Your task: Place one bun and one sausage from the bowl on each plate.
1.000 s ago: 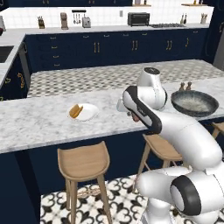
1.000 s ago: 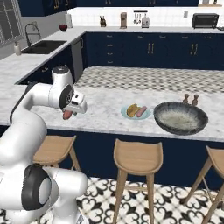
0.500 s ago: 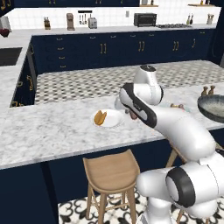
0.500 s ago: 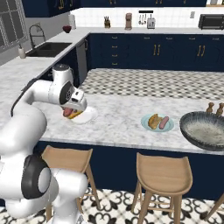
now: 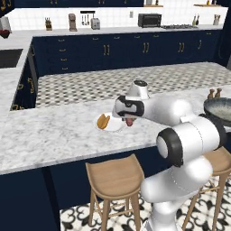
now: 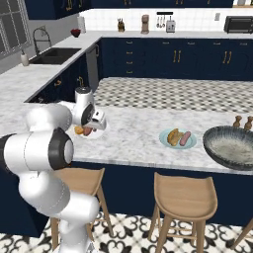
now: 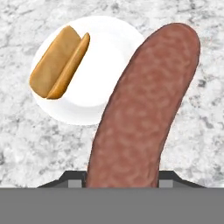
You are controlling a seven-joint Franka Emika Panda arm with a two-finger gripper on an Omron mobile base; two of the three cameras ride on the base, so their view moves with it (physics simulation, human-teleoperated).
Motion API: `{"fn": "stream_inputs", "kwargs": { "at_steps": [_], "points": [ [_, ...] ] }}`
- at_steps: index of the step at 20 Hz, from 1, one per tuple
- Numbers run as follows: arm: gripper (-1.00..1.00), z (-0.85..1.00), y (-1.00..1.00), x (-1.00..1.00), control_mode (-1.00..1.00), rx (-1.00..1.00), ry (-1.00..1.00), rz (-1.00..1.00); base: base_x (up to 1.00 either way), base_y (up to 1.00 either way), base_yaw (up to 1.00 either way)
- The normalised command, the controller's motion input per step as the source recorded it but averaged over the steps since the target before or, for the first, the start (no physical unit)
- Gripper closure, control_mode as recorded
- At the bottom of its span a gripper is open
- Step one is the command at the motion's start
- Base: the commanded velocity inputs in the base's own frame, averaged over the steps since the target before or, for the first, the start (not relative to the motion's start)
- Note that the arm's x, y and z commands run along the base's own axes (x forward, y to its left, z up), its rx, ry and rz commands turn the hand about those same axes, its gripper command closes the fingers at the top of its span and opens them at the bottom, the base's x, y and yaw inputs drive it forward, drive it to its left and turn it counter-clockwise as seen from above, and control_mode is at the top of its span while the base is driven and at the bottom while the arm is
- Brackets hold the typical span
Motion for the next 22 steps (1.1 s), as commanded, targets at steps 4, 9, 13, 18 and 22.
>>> {"fn": "stream_inputs", "kwargs": {
  "at_steps": [4,9,13,18,22],
  "points": [
    [1.00,-0.66,0.25,1.00,-1.00,0.00,0.00,0.00,0.00,0.00,0.00],
    [1.00,-0.38,0.10,0.98,-1.00,0.00,0.00,0.00,0.00,0.00,0.00],
    [1.00,-0.47,0.00,0.60,-1.00,0.00,0.00,-0.02,0.00,0.00,0.00],
    [-1.00,-0.52,0.11,0.26,-1.00,0.00,0.02,-0.03,0.00,0.00,0.00],
    [-1.00,0.00,0.00,0.13,-1.00,0.00,-0.02,-0.04,0.00,0.00,0.00]
  ]
}}
